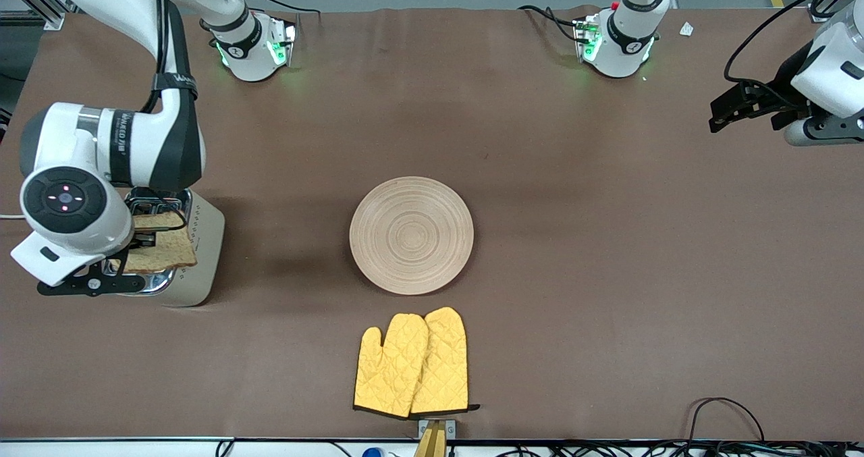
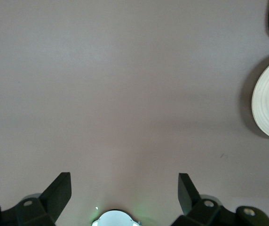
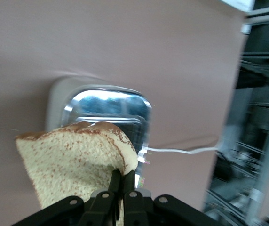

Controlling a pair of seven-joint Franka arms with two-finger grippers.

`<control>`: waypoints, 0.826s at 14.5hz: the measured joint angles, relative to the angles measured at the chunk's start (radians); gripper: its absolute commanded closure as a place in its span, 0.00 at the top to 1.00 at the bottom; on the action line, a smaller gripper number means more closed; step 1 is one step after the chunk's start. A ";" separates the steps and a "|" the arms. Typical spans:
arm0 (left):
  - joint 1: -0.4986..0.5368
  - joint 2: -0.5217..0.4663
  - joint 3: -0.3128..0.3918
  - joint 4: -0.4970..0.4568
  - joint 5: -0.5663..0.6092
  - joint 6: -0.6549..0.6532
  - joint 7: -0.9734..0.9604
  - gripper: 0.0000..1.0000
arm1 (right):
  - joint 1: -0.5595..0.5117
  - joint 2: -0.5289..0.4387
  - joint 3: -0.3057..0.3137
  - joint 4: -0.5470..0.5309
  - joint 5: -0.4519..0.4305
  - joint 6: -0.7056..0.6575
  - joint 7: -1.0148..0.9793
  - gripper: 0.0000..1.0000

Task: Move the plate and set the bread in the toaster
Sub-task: 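Carry the bread with the right gripper over the toaster slot, then lower the bread into the toaster slot and open the right gripper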

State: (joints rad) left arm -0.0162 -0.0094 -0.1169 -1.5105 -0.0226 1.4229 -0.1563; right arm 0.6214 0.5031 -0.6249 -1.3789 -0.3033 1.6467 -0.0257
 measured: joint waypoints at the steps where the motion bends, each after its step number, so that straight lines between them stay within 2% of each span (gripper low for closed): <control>1: 0.000 0.000 0.000 -0.001 -0.002 0.000 0.000 1.00 | 0.004 0.002 0.000 -0.001 -0.051 -0.009 0.000 0.00; 3: 0.000 0.000 0.001 -0.003 -0.002 0.000 0.000 1.00 | 0.010 0.006 0.001 -0.009 -0.123 -0.021 0.009 0.00; 5: 0.000 0.000 0.001 -0.006 -0.002 0.000 0.000 1.00 | 0.011 0.009 0.002 -0.034 -0.158 -0.021 0.041 0.00; 12: 0.000 0.001 0.001 -0.010 -0.002 0.000 0.000 1.00 | 0.033 0.039 0.005 -0.091 -0.177 -0.012 0.232 0.00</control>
State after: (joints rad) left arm -0.0160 -0.0089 -0.1162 -1.5206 -0.0248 1.4229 -0.1563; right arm 0.6545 0.5420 -0.6202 -1.4697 -0.4806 1.6345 0.2059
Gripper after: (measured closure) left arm 0.000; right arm 0.947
